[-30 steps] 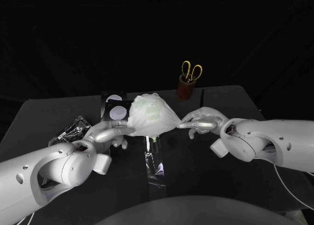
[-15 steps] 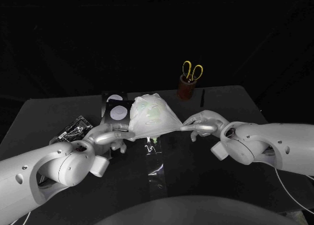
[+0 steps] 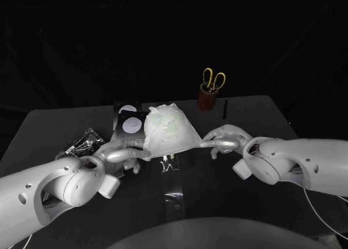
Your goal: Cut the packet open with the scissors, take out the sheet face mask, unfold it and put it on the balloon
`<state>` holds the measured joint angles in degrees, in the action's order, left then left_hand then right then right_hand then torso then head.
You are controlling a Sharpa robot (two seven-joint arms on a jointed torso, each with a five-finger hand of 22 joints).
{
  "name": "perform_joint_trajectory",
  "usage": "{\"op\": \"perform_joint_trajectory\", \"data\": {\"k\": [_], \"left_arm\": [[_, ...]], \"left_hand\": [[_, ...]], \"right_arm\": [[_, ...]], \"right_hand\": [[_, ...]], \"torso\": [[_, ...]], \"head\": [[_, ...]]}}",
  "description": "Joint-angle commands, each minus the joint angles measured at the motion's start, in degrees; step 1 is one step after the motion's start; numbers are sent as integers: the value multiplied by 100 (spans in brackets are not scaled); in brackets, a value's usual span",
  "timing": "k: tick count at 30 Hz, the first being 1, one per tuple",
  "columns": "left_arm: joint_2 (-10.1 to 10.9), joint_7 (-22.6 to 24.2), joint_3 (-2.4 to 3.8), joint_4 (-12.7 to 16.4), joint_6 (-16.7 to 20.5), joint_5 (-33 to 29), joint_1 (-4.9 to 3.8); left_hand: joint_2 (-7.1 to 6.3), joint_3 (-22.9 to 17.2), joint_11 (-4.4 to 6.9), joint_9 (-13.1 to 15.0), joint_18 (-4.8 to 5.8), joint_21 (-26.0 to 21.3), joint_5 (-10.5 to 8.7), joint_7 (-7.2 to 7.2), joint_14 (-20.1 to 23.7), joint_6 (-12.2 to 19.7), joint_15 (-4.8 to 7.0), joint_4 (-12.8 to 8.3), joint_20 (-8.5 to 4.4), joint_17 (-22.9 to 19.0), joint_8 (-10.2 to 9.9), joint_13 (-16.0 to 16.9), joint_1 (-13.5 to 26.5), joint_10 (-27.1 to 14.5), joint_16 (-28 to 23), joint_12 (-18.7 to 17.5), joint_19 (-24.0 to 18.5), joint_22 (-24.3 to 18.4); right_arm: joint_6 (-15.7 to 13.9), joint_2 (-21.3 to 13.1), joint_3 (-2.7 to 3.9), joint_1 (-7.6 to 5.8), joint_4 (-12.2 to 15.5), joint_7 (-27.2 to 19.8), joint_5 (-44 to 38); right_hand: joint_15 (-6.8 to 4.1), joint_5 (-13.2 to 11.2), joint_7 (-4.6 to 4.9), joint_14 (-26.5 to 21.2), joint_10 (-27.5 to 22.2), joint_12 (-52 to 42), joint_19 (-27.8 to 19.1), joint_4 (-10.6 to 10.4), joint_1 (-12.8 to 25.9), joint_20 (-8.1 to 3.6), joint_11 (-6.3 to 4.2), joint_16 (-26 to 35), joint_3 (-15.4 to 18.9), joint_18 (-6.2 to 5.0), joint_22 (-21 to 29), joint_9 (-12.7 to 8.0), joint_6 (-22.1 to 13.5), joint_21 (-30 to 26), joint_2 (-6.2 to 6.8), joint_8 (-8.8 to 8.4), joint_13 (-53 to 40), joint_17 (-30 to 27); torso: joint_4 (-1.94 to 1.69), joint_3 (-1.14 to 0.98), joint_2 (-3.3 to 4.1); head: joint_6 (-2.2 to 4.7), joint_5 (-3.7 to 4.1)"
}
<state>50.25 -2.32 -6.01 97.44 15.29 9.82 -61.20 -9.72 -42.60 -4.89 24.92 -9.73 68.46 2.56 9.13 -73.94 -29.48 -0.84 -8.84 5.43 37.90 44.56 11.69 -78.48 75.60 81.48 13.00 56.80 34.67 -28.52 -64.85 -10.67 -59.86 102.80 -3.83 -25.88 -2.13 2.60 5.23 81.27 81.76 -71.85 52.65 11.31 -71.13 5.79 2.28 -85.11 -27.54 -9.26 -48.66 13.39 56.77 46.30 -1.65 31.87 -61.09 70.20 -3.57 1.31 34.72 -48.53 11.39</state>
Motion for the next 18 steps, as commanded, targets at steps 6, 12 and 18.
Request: {"op": "perform_joint_trajectory", "data": {"k": [6, 12, 18], "left_arm": [[-15, 76, 3, -31, 177, 10, -3], [-23, -57, 4, -70, 273, 313, -3], [-32, -381, 5, -115, 212, 765, -4]], "left_hand": [[-59, -86, -35, -50, -91, 13, 16, 139, 228, 21, 19, -204, 19, -475, -50, 35, 58, -141, -132, -17, -132, 3], [-202, 398, -252, -118, -54, -337, 19, 264, 1261, 366, -206, 5, 227, -1881, -62, -140, 458, -1068, -635, -364, -605, -151], [-324, 873, -405, -133, -64, -627, 11, 378, 1439, 603, -347, 170, 381, -1925, -11, -248, 652, -1578, -704, -485, -706, -329]], "right_arm": [[-109, 30, -3, 15, -33, 34, -110], [-240, 80, -3, 16, -87, -88, 136], [-282, 110, -4, 16, -129, -65, 216]], "right_hand": [[0, 15, -33, -14, 352, -1042, -65, 19, 23, 8, -150, 8, -94, -103, -20, 731, -9, 41, -35, 34, -2242, -95], [148, 20, 138, -549, -723, 631, -300, -149, 356, 29, -3, 314, 23, -81, 21, 623, -490, -126, 215, -207, -952, -977], [306, 12, 385, -820, -1161, 1221, -386, -88, 388, 98, 203, 434, 156, -43, 68, 438, -965, -232, 527, -607, -507, -1330]], "torso": [[1, 2, 1], [-3, -2, -5], [2, 1, -2]], "head": [[9, -5], [10, 0], [5, 5]]}}
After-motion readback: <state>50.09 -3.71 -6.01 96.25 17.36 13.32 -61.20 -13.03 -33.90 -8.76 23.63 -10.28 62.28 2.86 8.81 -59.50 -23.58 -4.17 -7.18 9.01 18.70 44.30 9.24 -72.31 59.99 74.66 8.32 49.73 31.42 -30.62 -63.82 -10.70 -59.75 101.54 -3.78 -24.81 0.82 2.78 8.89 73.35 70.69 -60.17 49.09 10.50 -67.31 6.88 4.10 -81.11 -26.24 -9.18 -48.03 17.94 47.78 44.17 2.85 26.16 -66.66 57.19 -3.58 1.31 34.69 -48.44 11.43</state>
